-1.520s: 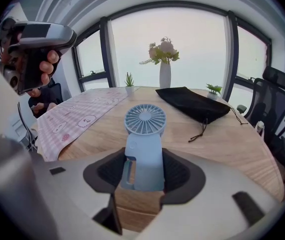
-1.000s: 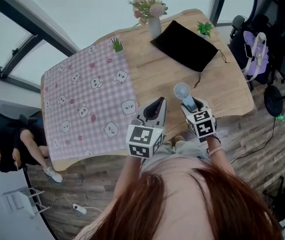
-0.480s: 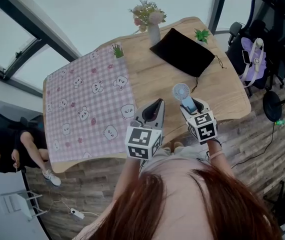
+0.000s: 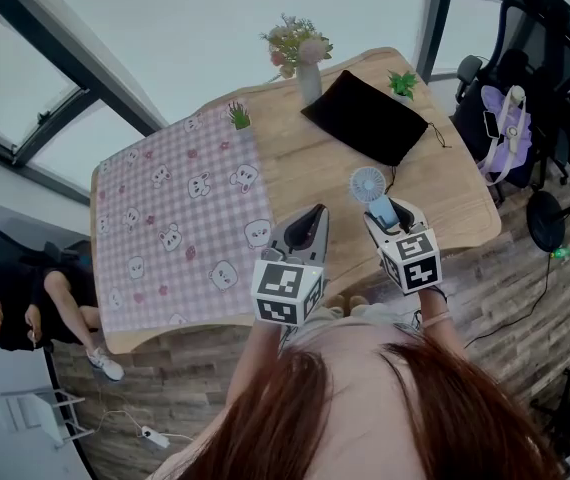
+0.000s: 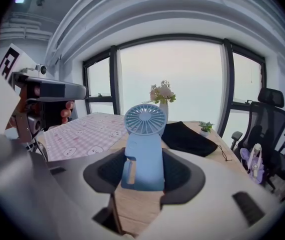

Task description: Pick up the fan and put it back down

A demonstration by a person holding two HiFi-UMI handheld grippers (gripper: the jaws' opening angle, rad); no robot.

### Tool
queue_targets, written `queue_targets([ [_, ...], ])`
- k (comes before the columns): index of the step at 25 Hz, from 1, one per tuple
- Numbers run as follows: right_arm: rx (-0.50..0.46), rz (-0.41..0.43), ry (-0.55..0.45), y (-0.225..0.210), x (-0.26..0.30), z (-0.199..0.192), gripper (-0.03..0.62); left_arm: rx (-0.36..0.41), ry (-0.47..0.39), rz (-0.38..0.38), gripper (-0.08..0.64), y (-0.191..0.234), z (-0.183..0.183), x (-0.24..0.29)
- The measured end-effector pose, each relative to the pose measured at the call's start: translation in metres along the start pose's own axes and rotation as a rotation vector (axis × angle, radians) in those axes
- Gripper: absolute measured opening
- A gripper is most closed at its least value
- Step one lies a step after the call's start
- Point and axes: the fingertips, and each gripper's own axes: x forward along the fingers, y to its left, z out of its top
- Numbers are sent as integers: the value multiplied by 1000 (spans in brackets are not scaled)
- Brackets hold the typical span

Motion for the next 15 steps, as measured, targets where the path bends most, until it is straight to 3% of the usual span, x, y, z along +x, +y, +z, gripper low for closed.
queue_targets([
  [15, -21, -4, -97, -6, -31, 41, 212, 19, -26, 19, 12, -4, 15, -4],
])
